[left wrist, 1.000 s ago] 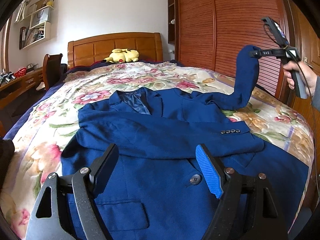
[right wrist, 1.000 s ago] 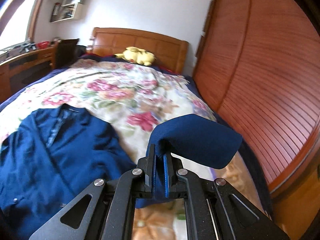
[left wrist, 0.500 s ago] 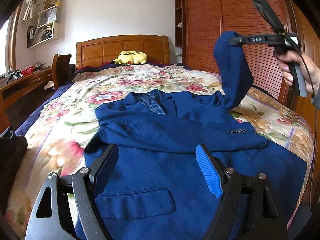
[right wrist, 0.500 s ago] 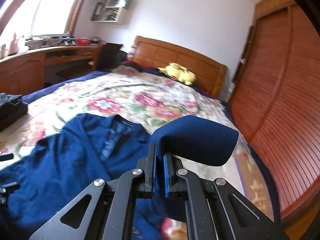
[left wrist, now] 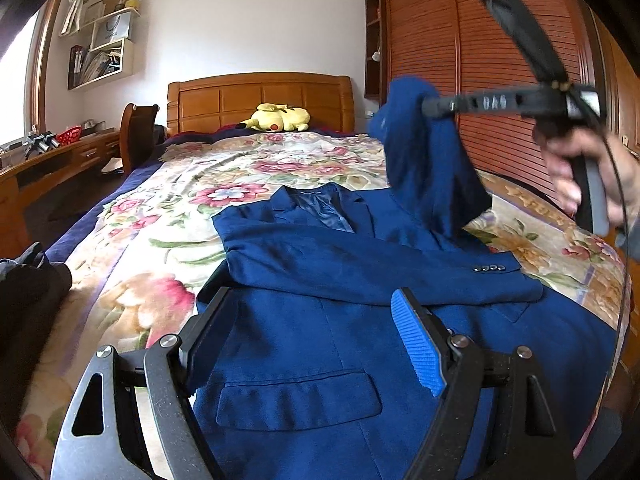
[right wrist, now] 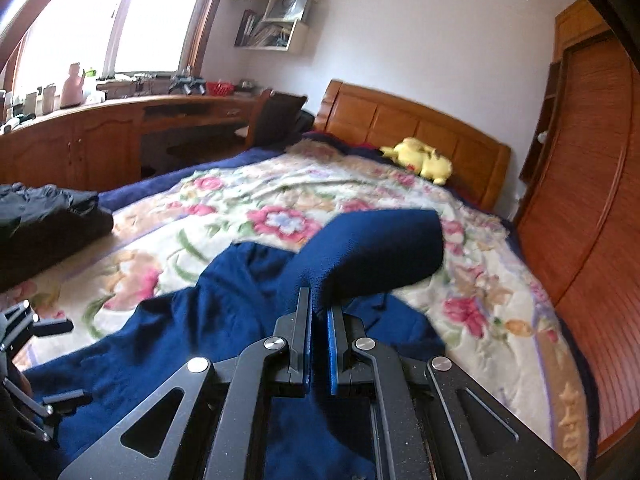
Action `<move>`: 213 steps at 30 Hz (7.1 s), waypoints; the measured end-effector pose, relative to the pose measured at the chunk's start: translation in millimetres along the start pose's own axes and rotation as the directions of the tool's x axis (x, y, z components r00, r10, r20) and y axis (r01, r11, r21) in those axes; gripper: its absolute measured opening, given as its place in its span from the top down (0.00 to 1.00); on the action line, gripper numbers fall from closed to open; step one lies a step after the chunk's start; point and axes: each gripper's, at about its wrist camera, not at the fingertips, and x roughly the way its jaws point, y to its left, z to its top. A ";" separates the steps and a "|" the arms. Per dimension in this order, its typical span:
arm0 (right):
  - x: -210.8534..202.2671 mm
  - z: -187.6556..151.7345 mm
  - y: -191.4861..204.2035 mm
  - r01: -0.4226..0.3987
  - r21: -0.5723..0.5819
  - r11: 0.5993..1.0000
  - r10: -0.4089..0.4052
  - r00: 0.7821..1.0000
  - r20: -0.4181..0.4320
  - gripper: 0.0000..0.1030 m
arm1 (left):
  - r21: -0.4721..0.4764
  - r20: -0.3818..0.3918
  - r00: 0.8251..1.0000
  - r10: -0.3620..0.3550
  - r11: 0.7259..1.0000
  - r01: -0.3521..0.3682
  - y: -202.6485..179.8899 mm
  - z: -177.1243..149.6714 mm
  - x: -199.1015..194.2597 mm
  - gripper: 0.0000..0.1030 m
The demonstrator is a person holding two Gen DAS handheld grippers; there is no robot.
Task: Fold large clothes
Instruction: 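Lift the sleeve with the right tool and fold it back over the blazer, then lower the sleeve onto the blazer front and open the right tool, then move the left tool to the other sleeve and grasp it, then fold the held sleeve across the blazer front and open the left tool, then regrasp the folded sleeve with the left tool, smooth it, release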
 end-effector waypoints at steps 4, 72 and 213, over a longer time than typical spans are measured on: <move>17.6 -21.8 1.9 -0.045 0.021 0.999 0.046 0.997 -0.065 0.94 | -0.003 0.001 1.000 0.001 1.000 -0.001 1.8 -0.4 0.0 0.22; 7.1 -151.8 -43.1 0.106 0.380 0.919 -0.068 0.991 -0.111 0.38 | 0.068 -0.177 0.984 -0.032 0.997 0.044 -72.4 28.6 78.1 0.22; 22.7 -153.1 -33.4 0.052 0.359 0.932 0.001 0.989 -0.146 0.37 | 0.103 -0.270 0.960 -0.074 0.989 0.105 -48.8 -30.2 -1.0 0.96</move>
